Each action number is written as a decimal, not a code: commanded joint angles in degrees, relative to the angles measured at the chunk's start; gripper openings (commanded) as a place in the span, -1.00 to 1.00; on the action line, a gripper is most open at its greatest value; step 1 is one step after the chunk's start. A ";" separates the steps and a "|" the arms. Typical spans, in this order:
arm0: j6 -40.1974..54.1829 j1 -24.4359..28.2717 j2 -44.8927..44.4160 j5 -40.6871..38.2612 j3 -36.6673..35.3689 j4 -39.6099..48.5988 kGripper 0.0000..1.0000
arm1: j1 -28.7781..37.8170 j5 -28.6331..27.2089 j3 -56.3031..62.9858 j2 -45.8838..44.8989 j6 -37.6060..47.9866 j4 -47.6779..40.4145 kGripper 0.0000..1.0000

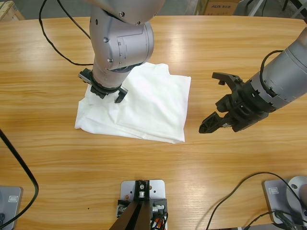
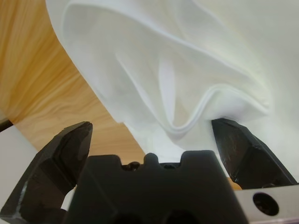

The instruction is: Fold clothes

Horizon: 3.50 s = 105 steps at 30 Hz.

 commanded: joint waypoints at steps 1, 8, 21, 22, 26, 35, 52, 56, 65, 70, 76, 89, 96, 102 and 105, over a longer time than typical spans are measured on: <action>-2.14 4.50 3.98 0.94 4.16 3.68 0.95 | -0.36 0.95 0.89 0.63 -0.96 0.13 0.51; -3.30 10.40 2.52 -0.17 9.35 3.51 0.94 | -0.36 0.95 0.89 0.54 -1.05 0.08 0.51; -4.66 9.28 -13.07 -0.52 10.40 3.39 0.84 | -0.36 1.72 1.24 -2.41 -1.05 -2.26 0.72; -4.71 9.47 -15.37 -0.75 10.30 2.86 0.84 | -0.43 2.92 1.90 -4.45 -1.03 -4.26 0.77; -3.32 10.96 -20.12 -6.96 10.58 -0.57 0.83 | -3.83 8.56 5.88 -9.11 0.97 -11.87 0.78; 3.36 6.08 -9.04 -16.08 8.35 -7.27 0.82 | -4.93 10.12 8.99 -11.83 1.06 -12.43 0.77; 2.94 11.58 -0.89 -3.77 9.16 -2.47 0.82 | -5.90 11.13 10.20 -12.38 0.60 -12.84 0.77; 3.03 13.97 -0.71 -3.77 10.49 -2.47 0.82 | -5.90 11.58 10.13 -12.39 0.27 -13.01 0.77; 3.11 18.87 -8.50 -4.35 16.84 -3.00 0.82 | -5.90 13.52 9.66 -10.93 0.97 -16.64 0.77; 7.58 21.85 -18.90 -12.70 21.21 -8.92 0.80 | -5.90 14.98 9.99 -8.07 3.78 -23.03 0.77; 13.61 25.52 -29.49 -25.77 27.35 -13.65 0.80 | -5.90 14.64 15.23 -1.81 8.67 -37.13 0.99; 16.03 27.45 -38.47 -29.00 27.51 -11.24 0.80 | -5.83 9.49 29.82 14.55 16.88 -67.05 0.97; 16.12 27.45 -38.89 -29.00 27.77 -10.64 0.80 | -4.93 10.35 30.07 17.40 17.93 -70.76 0.96; 16.30 27.45 -38.56 -28.82 27.86 -10.64 0.80 | -0.91 10.04 30.10 19.11 20.57 -72.99 0.61; 16.39 27.45 -38.24 -28.82 27.95 -10.64 0.80 | 1.45 9.56 30.43 20.04 22.45 -74.68 0.44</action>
